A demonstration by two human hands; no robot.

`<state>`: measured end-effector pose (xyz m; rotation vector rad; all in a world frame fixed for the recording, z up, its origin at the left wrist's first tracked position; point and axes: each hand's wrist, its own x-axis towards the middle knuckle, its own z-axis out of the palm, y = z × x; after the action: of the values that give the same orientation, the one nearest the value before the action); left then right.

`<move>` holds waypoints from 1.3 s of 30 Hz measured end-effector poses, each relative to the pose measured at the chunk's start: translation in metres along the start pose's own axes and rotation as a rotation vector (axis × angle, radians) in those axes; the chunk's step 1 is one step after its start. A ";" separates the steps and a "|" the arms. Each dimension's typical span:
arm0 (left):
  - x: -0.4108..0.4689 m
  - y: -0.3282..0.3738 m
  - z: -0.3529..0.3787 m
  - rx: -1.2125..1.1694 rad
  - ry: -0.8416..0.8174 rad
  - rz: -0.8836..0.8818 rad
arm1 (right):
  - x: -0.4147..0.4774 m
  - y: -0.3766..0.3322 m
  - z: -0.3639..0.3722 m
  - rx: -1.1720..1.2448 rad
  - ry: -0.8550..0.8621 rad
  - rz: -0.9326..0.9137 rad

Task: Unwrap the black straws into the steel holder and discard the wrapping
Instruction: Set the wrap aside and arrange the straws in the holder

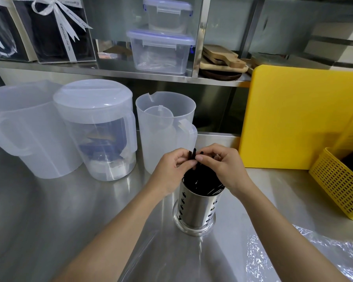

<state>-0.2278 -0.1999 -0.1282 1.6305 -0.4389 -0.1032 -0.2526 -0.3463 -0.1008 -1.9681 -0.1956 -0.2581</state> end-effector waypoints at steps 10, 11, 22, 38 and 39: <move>-0.004 0.005 0.000 0.167 0.032 0.028 | 0.001 -0.002 0.000 -0.019 0.041 0.019; -0.005 0.007 -0.001 0.217 0.073 0.060 | 0.001 -0.006 -0.001 -0.030 0.045 -0.002; 0.004 0.066 0.006 0.224 0.121 0.299 | 0.006 -0.065 -0.035 0.180 0.125 -0.319; -0.006 0.064 0.012 -0.360 0.206 -0.458 | -0.028 -0.041 -0.036 0.027 0.149 -0.398; -0.009 0.061 0.013 -0.214 0.257 -0.411 | -0.028 -0.044 -0.036 0.075 0.254 -0.382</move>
<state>-0.2536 -0.2122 -0.0720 1.4771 0.1062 -0.2370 -0.2945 -0.3624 -0.0557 -1.7931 -0.4099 -0.7337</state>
